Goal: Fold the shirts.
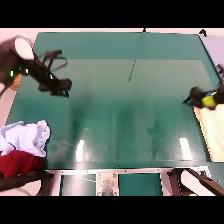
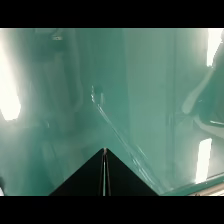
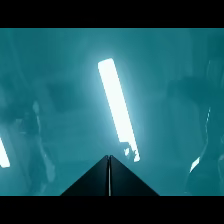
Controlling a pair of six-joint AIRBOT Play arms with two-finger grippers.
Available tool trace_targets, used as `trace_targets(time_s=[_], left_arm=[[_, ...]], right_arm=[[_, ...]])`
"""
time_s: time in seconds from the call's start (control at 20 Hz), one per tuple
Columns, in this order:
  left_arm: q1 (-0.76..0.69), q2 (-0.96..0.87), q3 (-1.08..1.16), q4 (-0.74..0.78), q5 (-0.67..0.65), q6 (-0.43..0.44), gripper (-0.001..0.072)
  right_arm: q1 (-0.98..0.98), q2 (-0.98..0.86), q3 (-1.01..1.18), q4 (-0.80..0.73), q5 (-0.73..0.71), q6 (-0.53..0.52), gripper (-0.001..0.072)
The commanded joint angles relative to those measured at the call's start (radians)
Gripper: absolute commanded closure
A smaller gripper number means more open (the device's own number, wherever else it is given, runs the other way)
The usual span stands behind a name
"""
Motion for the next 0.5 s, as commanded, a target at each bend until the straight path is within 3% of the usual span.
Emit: trace_targets(time_s=[0.0,0.15,0.45], left_arm=[[-0.051,0.203,-0.277,-0.006,0.109,-0.037,0.0679],[-0.051,0.256,-0.319,0.002,0.109,-0.037,0.0678],[-0.051,0.257,-0.319,0.000,0.138,-0.038,0.0678]], right_arm=[[0.109,0.143,-0.258,0.044,-0.112,-0.014,0.0694],[0.121,0.153,-0.278,0.083,-0.039,-0.011,0.0652],[0.120,0.153,-0.278,0.085,-0.002,-0.011,0.0656]])
